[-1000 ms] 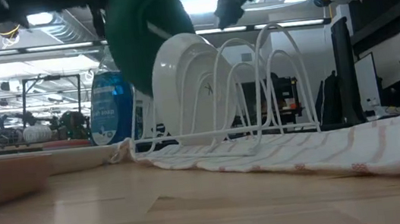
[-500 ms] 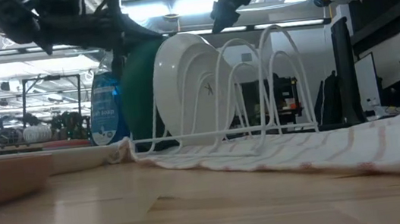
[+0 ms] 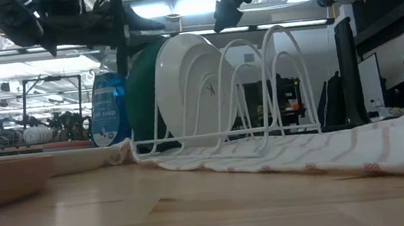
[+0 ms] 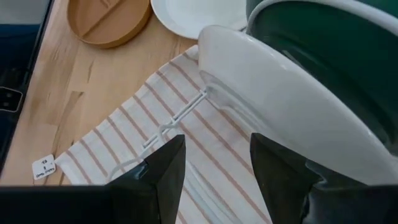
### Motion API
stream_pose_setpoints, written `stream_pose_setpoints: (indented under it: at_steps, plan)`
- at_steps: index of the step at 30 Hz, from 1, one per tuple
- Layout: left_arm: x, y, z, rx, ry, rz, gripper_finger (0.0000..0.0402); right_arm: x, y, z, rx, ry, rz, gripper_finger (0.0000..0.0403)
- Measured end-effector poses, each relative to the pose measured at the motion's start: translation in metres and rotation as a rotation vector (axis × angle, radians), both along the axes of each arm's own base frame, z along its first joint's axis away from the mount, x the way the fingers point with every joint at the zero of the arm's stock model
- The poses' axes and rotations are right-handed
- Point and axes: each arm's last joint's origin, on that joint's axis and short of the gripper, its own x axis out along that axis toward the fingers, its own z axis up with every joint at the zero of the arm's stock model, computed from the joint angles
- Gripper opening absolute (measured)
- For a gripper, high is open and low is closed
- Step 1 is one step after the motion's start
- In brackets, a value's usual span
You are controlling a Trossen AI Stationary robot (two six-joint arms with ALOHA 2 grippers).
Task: Sort dishes
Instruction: Put the white plate into the white dish rack
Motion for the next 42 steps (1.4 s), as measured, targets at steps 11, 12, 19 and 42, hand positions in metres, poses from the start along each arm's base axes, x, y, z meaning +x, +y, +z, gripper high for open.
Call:
stream_pose_setpoints:
  at_steps: [11,12,19,42]
  plan:
    - [-0.010,-0.004,0.019,0.102,-0.078,-0.004,0.0148,-0.021,0.007,0.029,0.028,-0.065,-0.066,0.0183]
    - [-0.013,-0.005,0.023,0.124,-0.092,-0.005,0.0148,-0.026,0.009,0.035,0.031,-0.078,-0.069,0.0183]
    - [-0.033,-0.029,0.047,0.309,-0.154,-0.269,0.0137,-0.062,0.051,0.065,0.028,-0.167,0.012,0.0183]
    - [-0.071,-0.124,-0.032,-0.102,0.781,-0.799,0.0131,-0.064,0.173,-0.064,0.094,-0.377,-0.103,0.0183]
